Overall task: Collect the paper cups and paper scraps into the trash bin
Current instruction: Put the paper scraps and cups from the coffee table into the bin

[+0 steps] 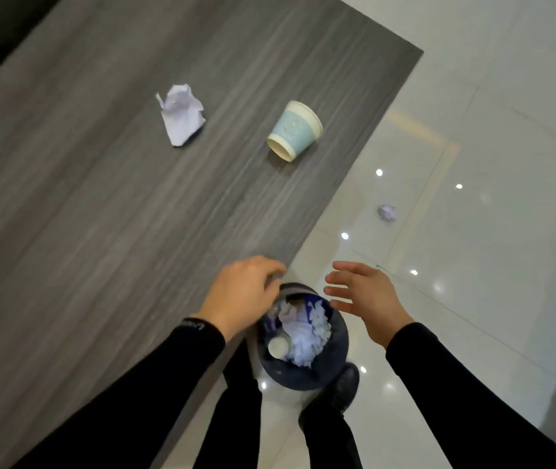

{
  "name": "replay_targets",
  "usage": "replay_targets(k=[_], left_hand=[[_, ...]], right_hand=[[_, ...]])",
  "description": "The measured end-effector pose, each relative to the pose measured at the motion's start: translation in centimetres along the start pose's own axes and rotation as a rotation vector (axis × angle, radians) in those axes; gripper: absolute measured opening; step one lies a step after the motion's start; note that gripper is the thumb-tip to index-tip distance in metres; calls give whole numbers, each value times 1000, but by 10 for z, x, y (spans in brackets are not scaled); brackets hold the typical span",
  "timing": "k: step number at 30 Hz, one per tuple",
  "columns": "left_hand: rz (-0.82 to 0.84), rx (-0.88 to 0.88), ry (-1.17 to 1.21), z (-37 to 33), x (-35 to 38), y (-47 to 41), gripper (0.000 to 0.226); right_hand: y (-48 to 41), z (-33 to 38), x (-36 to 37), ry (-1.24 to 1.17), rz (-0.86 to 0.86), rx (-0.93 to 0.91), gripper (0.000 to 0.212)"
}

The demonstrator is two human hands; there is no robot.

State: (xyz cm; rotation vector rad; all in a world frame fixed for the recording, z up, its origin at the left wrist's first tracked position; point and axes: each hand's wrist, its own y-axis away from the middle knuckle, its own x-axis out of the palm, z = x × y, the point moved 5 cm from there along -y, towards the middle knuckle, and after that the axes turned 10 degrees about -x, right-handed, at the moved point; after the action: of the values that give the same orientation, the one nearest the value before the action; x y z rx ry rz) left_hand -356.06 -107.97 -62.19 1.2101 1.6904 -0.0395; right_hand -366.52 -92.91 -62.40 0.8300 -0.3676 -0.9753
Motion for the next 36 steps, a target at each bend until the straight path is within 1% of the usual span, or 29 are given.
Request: replay_targets(k=[3,5,7,9,11,12,13,14,17,18,19,20,21,23,26,27,29,31,34,36], left_hand=[[-258,-74,27,14,-68,-42,25],[-414,-111,77,27,-110,-68,28],[-550,-133,130,37,-146,-89,36],[-632,-179,188,46,-173,-109,50],[-619,-210,241,52,-188,-130,65],[-576,-219,248,55,-191,-141,71],[-516,-233,218,57,-191,-151,75],[-450,-242,123,60,-188,-161,76],[-281,-212,-322,66,-170,-173,62],[-251,-204,-397,67,-165,-173,53],[-241,-207,-417,68,-161,-172,43],[-239,-218,-397,69,-158,-171,35],[-241,-227,-357,70,-155,-168,31],[-282,-218,-248,71,-152,-161,29],[-406,-209,32,73,-156,-137,22],[-423,-199,108,74,-156,-127,20],[-414,-174,168,74,-151,-107,15],[-375,-167,186,77,-141,-91,12],[-335,-206,247,83,-127,-74,11],[-315,-255,306,86,-119,-66,11]], right_hand=[[-15,27,21,-9,3,-54,21],[-28,48,32,-17,-21,-111,21],[-40,70,42,-21,-48,-161,23],[-49,90,50,-39,-72,-202,26],[-56,104,54,-45,-96,-236,26],[-58,108,56,-36,-104,-247,24],[-60,111,57,-18,-108,-249,21],[-60,112,59,4,-106,-245,17],[-60,105,70,9,-48,-194,9],[-58,101,75,0,-27,-174,9],[-57,97,78,-4,-12,-160,9],[-56,93,81,-5,-10,-152,8],[-57,92,81,-8,-23,-154,12],[-63,97,79,-29,-91,-198,30],[-83,123,72,-40,-203,-301,54],[-90,134,73,-37,-200,-322,60],[-105,154,81,15,-138,-338,67],[-115,164,92,117,-76,-305,64],[-119,165,99,302,-90,-267,38],[-115,158,98,318,-83,-263,27]])
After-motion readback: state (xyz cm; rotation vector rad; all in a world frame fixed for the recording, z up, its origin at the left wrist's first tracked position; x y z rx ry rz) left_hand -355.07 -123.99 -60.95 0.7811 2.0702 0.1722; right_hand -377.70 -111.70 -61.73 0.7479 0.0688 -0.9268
